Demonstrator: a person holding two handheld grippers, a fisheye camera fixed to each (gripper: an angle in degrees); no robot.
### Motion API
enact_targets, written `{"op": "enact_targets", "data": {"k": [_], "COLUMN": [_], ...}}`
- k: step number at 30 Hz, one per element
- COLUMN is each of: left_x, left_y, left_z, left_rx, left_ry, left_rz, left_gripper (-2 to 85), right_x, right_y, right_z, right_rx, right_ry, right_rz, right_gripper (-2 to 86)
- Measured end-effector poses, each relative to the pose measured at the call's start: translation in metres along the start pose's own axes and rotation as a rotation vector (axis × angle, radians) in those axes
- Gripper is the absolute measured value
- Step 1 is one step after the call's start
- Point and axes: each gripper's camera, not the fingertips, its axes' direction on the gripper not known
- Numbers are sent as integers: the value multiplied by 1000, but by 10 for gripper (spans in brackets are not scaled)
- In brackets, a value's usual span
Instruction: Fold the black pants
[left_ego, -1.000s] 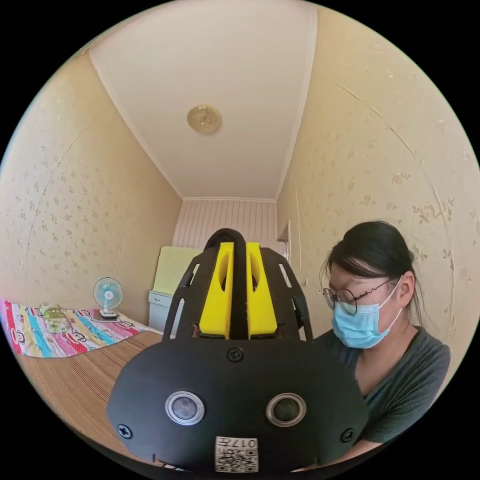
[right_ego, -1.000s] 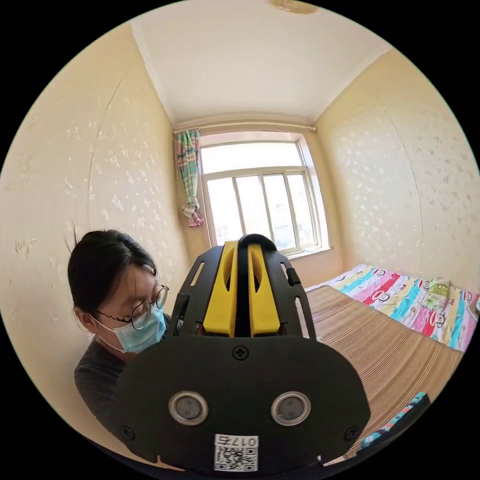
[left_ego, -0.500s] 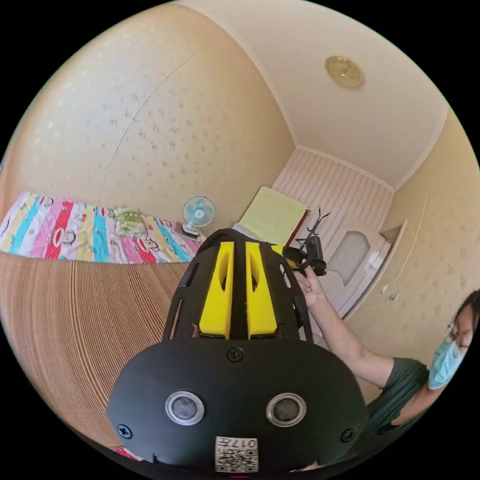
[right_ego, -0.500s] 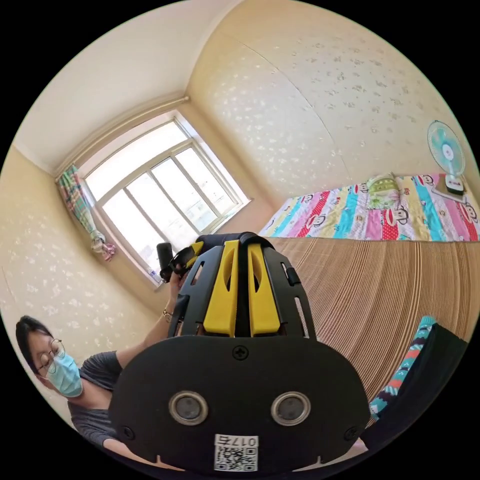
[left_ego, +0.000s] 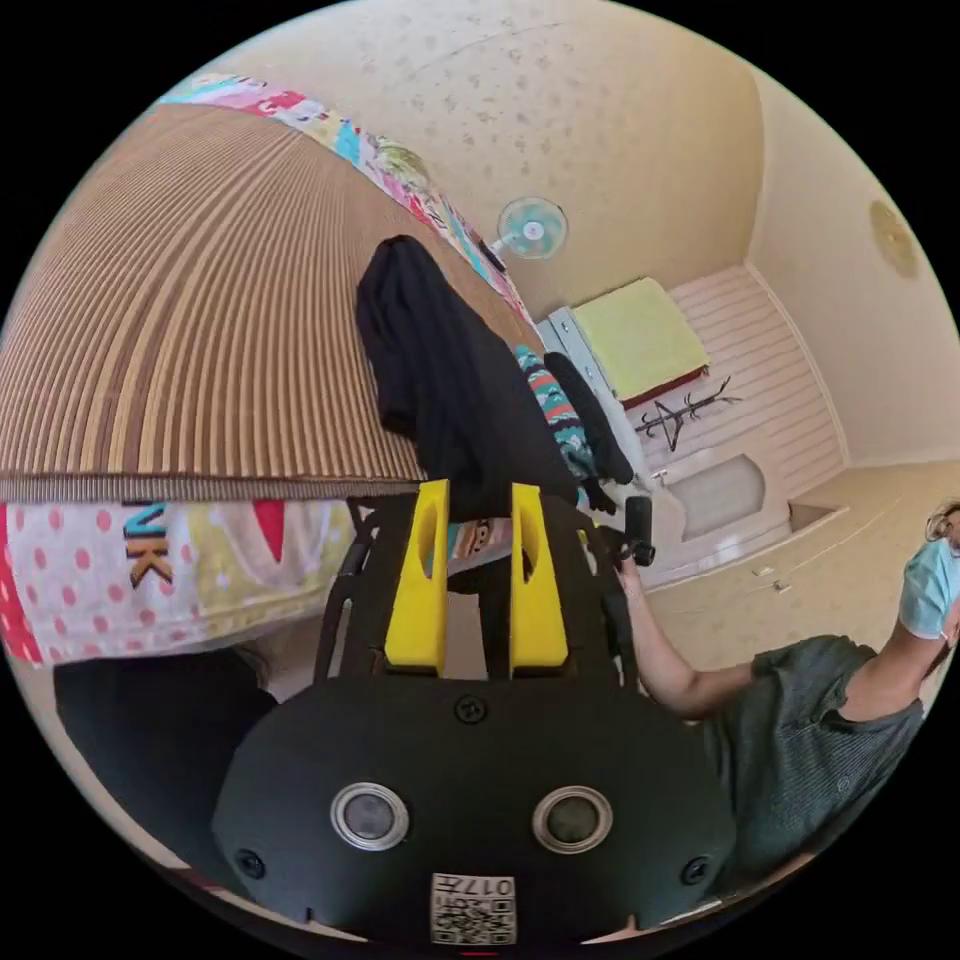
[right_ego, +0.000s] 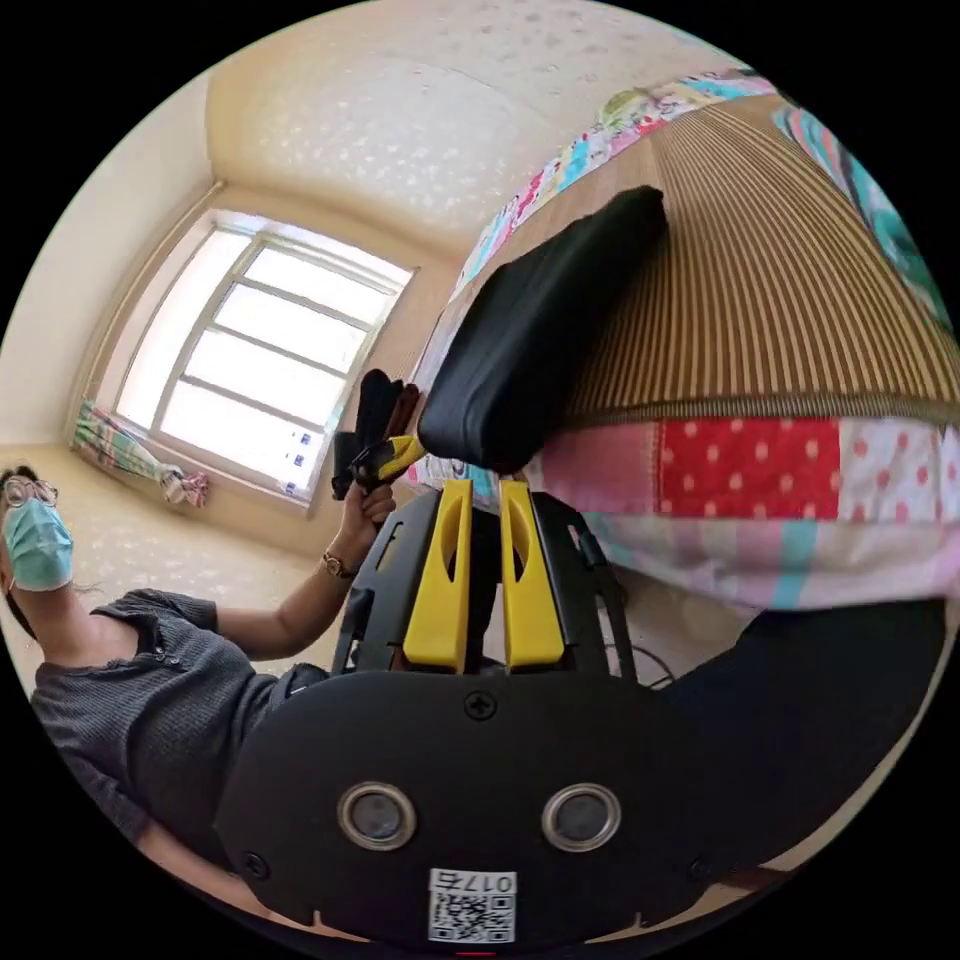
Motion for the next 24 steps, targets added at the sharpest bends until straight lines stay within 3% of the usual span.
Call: {"op": "enact_targets", "data": {"k": [3,7,12,15,18,24], "left_x": [-16,-25,-32,-27,-30,-46], "left_y": [-22,-101,-139,-131,-110,-41], "left_z": [-20,1,31,32,20,12], "left_rx": [126,-26,-196,-208,-188,-239], "left_ry": [34,-111,-174,-249,-113,355], "left_rz": [-37,-14,-63,-57,-81,-134], "left_gripper": [188,262,210,169,121,6], "right_x": [6,-4,5,21,34,50], "right_y": [5,-19,-47,-53,-63,-101], "right_z": [-20,-21,-22,-23,-22,-20], "right_rx": [33,-49,-31,10,41,26], "right_ry": [-74,-89,-205,-269,-347,-399], "right_rz": [51,17,69,121,166,175], "right_gripper": [70,106,164,196,229,277]}}
